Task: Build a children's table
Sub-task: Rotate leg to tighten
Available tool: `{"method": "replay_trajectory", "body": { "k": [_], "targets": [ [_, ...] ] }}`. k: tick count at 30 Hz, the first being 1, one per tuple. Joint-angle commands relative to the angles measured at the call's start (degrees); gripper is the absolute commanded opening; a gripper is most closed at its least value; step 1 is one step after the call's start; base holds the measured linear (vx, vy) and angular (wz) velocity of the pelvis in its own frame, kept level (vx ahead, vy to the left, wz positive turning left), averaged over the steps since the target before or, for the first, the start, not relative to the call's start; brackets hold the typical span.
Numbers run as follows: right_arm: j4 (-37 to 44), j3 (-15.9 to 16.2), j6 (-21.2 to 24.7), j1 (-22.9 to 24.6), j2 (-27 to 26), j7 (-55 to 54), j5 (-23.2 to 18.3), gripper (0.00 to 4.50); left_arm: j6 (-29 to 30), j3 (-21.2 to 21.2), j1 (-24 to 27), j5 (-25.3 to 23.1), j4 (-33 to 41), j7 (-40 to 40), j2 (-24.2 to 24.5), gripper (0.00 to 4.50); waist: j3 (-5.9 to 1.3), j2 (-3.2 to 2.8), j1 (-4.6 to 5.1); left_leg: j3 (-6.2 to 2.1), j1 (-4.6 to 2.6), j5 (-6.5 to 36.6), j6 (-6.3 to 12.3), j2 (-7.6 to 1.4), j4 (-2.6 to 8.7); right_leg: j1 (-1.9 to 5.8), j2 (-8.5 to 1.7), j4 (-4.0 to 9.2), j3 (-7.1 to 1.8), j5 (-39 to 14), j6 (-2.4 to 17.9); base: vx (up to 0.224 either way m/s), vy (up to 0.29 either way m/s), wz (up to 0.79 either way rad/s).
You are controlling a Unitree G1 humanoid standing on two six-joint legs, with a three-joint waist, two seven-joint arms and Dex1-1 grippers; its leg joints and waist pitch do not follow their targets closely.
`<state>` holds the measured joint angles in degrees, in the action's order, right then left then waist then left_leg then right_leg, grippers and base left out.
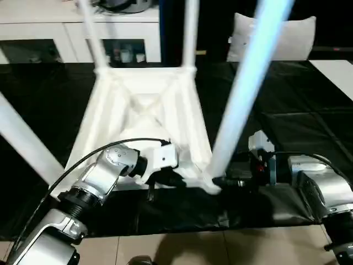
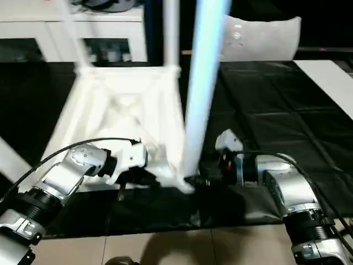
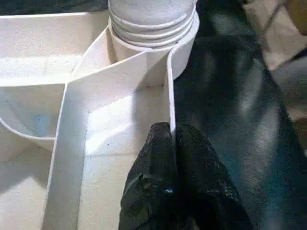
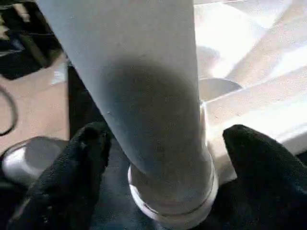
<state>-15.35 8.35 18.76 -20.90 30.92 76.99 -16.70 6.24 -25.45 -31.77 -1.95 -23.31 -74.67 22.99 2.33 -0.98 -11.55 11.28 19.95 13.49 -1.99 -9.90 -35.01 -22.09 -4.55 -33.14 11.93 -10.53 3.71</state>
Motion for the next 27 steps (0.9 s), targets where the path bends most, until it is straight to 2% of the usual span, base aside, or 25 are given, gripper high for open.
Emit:
{"method": "replay_trajectory", "body": {
  "k": [1, 7, 8, 15, 20, 21, 23, 24, 25, 26, 27],
  "targets": [
    [1.33, 0.7, 0.76, -0.4, 0.87, 1.93, -1.15, 3.79, -1.41, -3.21, -0.27, -0.74, 1.59, -3.28, 0.08, 0.0, -4.1, 0.69, 0.4, -2.7, -0.3, -0.13, 5.04, -5.73, 3.54, 3.45, -7.31, 3.51, -5.9, -10.91, 1.07, 0.0, 0.0, 0.0],
    [0.21, 1.6, 1.21, -0.89, 0.9, 4.26, -1.56, 3.26, -2.73, -3.23, -0.31, -0.99, 0.74, -3.58, 0.47, 0.0, -4.02, 0.78, 0.4, -2.64, -0.25, 0.48, 4.51, -5.56, 3.61, 3.45, -7.18, 3.9, -5.78, -13.2, -0.21, 0.0, 0.0, 0.0],
    [0.17, 1.59, 1.24, -0.94, 0.86, 4.4, -1.59, 3.26, -2.83, -3.19, -0.33, -1.04, 0.63, -3.58, 0.51, 0.0, -4.07, 0.74, 0.39, -2.7, -0.28, 0.24, 4.42, -5.61, 3.62, 3.46, -7.19, 3.86, -5.75, -13.12, -0.26, 0.0, 0.0, 0.0],
    [0.34, 1.57, 2.4, -0.74, 0.42, 5.14, -2.83, 2.53, -2.69, -2.6, -0.22, -0.94, -0.05, -3.0, 0.41, 0.0, -4.15, 0.68, 0.37, -2.66, -0.27, -0.33, 4.52, -5.57, 3.54, 3.44, -7.14, 3.77, -5.75, -12.38, -0.18, 0.0, 0.0, 0.0],
    [2.5, 0.55, 4.99, 0.38, -2.73, -1.23, -2.97, 2.25, 2.11, -0.9, 0.09, 0.69, 0.67, -0.17, -1.49, 0.0, -3.97, 0.75, 0.56, -2.73, -0.31, 0.01, 3.86, -5.73, 3.69, 3.38, -7.4, 3.92, -5.82, -12.9, 0.11, 0.0, 0.0, 0.0],
    [2.27, 0.44, 5.27, 0.23, -3.47, -3.37, -2.23, 2.2, 3.27, -0.65, 0.08, 0.74, 0.95, 0.52, -1.75, 0.0, -3.89, 0.37, 0.58, -2.71, -0.26, 0.77, 3.59, -5.54, 3.7, 3.45, -7.44, 4.13, -5.7, -14.08, -0.07, 0.0, 0.0, 0.0],
    [0.93, 0.23, 4.78, -0.53, -6.15, -10.16, 0.51, 2.16, 6.38, 0.22, -0.2, 0.54, 1.0, 3.46, -2.96, 0.0, -3.41, 0.65, 1.15, -2.46, -0.53, 3.82, 2.12, -4.93, 3.99, 3.35, -7.18, 5.36, -5.35, -20.52, -1.99, 0.0, 0.0, 0.0],
    [0.36, 0.16, 4.78, -0.91, -7.24, -12.92, 1.53, 2.11, 7.69, 0.61, -0.35, 0.42, 0.92, 4.81, -3.54, 0.0, -2.93, 0.65, 1.69, -2.38, -1.04, 6.23, 1.25, -4.48, 4.02, 3.14, -7.0, 6.6, -4.71, -25.95, -3.81, 0.0, 0.0, 0.0],
    [-0.69, -0.13, 4.78, -1.69, -8.89, -17.18, 3.0, 2.08, 8.81, 1.18, -0.62, 0.16, 0.55, 6.91, -4.48, 0.0, -2.78, 0.6, 2.03, -2.36, -1.41, 7.4, 0.73, -4.31, 3.98, 3.06, -7.03, 7.15, -4.45, -28.3, -4.51, 0.0, 0.0, 0.0],
    [-1.65, -0.62, 5.39, -2.42, -10.24, -20.59, 3.81, 2.08, 9.73, 1.67, -0.87, -0.09, 0.17, 8.73, -5.29, 0.0, -2.48, 0.65, 3.1, -2.54, -1.62, 9.75, 0.03, -4.11, 3.84, 3.1, -6.71, 8.08, -3.46, -32.15, -6.28, 0.0, 0.0, 0.0],
    [-2.99, -1.3, 6.65, -3.51, -11.91, -25.22, 4.92, 2.03, 11.16, 2.48, -1.25, -0.3, -0.33, 11.29, -6.53, 0.0, -2.56, 0.56, 4.1, -2.73, -1.77, 11.4, -0.43, -3.96, 3.58, 3.43, -6.6, 8.76, -2.75, -33.77, -7.96, 0.0, 0.0, 0.0]
  ]
}}
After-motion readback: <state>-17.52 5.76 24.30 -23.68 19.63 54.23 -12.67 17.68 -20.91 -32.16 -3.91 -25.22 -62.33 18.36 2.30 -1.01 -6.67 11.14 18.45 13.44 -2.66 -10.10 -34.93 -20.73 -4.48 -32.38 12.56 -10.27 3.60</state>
